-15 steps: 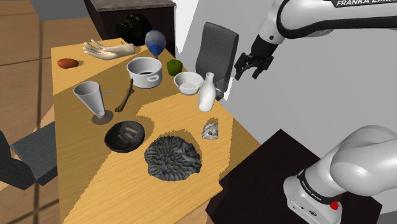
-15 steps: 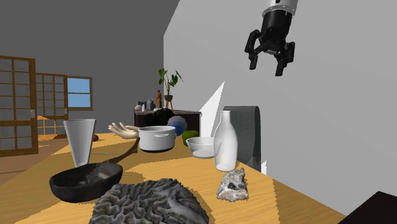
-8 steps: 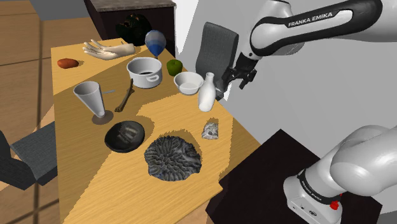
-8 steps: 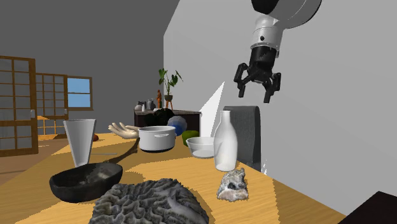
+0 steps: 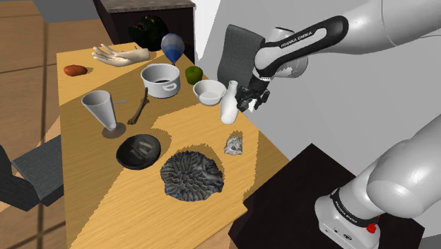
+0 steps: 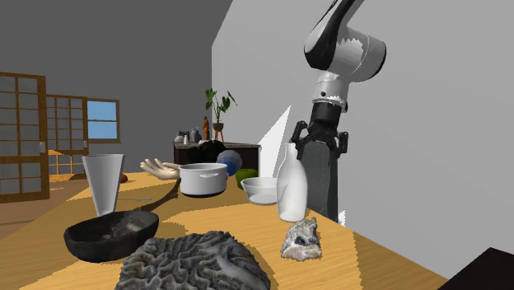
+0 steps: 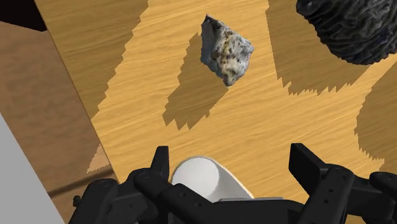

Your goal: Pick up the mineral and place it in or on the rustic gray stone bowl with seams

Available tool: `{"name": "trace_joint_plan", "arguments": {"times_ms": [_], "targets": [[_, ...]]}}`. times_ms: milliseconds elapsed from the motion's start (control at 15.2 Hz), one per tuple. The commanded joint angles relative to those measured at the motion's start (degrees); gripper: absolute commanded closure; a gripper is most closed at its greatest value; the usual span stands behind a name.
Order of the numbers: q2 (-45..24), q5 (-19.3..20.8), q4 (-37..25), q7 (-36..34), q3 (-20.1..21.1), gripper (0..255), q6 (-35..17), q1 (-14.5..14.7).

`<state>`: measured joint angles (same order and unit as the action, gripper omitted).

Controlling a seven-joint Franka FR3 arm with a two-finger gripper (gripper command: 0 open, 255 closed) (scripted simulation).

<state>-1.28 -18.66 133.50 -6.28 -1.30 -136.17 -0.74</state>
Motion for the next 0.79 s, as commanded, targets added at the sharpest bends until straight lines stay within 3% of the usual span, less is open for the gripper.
{"name": "trace_joint_plan", "arguments": {"times_ms": [0, 462, 726], "targets": [[-5.19, -2.07, -2.24, 1.16, -0.02, 0, -2.09, -0.12], [-20.99, -8.29, -10.94, 3.78, 1.34, 0, -6.28, -1.38], [-24.27, -9.49, -12.08, 4.44, 2.07, 0, -8.23, -1.47]]}}
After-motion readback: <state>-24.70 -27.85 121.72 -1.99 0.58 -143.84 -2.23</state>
